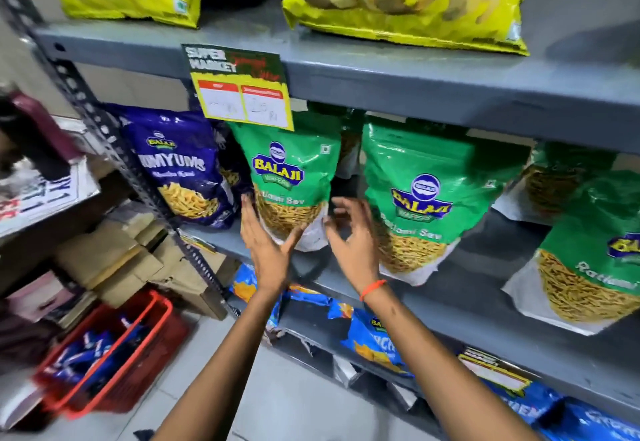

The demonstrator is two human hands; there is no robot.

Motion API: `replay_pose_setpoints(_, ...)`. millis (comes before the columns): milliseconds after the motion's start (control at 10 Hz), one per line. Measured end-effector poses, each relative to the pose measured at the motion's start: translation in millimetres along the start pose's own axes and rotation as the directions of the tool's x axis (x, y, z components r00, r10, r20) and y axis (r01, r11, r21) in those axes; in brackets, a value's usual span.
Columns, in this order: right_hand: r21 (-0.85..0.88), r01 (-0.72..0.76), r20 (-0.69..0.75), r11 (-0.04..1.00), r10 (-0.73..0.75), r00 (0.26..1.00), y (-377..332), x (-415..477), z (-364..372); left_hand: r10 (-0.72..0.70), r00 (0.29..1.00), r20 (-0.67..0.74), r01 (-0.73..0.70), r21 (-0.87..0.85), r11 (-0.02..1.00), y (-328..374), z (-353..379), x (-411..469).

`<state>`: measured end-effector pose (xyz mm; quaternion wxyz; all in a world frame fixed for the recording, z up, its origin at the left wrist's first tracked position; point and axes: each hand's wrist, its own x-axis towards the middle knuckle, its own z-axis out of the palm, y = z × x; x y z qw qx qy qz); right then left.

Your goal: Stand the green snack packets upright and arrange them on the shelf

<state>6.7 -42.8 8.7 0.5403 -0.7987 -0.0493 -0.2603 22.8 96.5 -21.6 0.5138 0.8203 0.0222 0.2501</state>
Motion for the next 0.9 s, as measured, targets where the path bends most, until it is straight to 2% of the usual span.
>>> replay_pose_setpoints(100,-0.04,-0.231,0.222,0.972,0.234,0.946,19,6,27,-0.161,0.966,0.202,0.185,-0.105,0.977,-18,-8,15)
replay_pose_setpoints(200,-0.031,-0.323,0.219,0.946,0.322,0.921,27,10,37,-0.174,0.951,0.255,0.214,-0.137,0.967,-26,-11,23)
replay_pose_setpoints(300,-0.037,-0.384,0.144,0.923,0.385,0.912,33,14,46,-0.195,0.943,0.268,0.25,-0.188,0.95,-36,-11,32)
replay_pose_setpoints(500,-0.044,-0.38,0.117,0.924,0.383,0.917,28,5,58,-0.185,0.936,0.3,0.254,-0.21,0.944,-42,-19,39)
replay_pose_setpoints(600,-0.049,-0.379,0.1,0.924,0.382,0.919,26,7,59,-0.19,0.933,0.305,0.246,-0.157,0.956,-44,-23,43)
replay_pose_setpoints(700,-0.091,-0.385,0.171,0.919,0.395,0.903,26,4,55,-0.183,0.932,0.312,0.219,-0.086,0.972,-38,-26,39)
replay_pose_setpoints(800,-0.193,-0.334,0.201,0.923,0.37,0.907,20,8,39,-0.107,0.964,0.244,0.103,0.026,0.994,-19,-24,25)
replay_pose_setpoints(900,-0.445,-0.245,0.27,0.862,0.389,0.881,6,16,3,0.002,0.976,0.218,-0.075,0.327,0.942,17,-21,2)
